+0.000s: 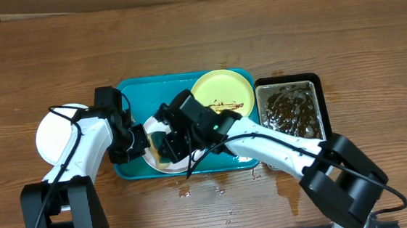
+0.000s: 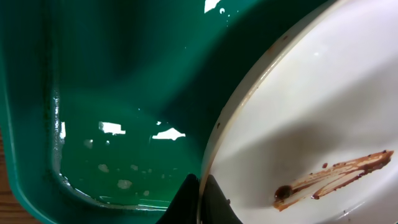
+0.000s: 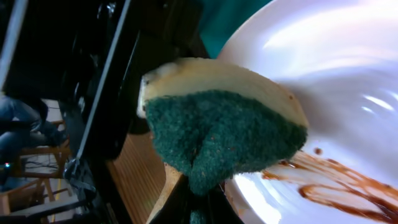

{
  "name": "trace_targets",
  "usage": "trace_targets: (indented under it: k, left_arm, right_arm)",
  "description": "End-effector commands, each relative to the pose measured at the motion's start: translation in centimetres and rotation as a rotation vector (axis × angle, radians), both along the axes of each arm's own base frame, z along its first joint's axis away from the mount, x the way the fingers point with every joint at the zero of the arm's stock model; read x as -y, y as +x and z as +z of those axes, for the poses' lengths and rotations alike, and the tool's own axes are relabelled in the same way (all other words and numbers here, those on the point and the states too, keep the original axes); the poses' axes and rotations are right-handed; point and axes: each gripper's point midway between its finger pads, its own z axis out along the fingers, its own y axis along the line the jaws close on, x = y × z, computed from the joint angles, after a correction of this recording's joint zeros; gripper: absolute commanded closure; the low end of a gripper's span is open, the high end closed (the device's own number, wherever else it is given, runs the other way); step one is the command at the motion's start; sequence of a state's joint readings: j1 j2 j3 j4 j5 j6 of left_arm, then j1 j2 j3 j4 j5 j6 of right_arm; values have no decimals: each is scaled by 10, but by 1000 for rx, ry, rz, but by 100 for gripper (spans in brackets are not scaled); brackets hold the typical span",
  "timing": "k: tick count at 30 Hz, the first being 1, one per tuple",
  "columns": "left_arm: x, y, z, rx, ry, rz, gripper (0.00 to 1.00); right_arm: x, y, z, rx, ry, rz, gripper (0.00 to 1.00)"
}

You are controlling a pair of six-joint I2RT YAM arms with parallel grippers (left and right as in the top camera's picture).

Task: Clean dirty plates on tray and stack at the side
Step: 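Scrub the second white plate with the sponge in the right gripper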

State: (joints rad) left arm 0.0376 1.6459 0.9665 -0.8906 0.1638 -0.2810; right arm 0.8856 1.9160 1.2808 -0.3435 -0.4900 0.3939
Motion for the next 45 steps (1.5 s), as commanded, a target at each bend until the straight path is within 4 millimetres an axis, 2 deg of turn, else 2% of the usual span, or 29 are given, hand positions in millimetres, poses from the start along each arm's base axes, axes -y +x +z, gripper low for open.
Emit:
trace_targets:
  k: [1, 17, 27, 35, 42, 45]
  left_arm:
    - [5, -4, -2, -5, -14, -26, 96]
    - [10, -5, -2, -8, -13, -43, 96]
    - [10, -6, -2, -9, -13, -42, 96]
    - [9, -8, -5, -11, -8, -42, 96]
    - [2, -20, -20, -32, 34, -42, 96]
    - [0, -22, -22, -37, 40, -42, 96]
  right_arm:
    - [-8, -2, -6, -19, 2, -8, 96]
    - [-8, -2, -38, -53, -40, -7, 96]
    - [-6, -4, -49, -68, -61, -7, 96]
    - [16, -5, -82, -109, -205, -73, 96]
    - [29, 3, -91, -83, -281, -136, 96]
    - [41, 11, -97, -73, -347, -219, 96]
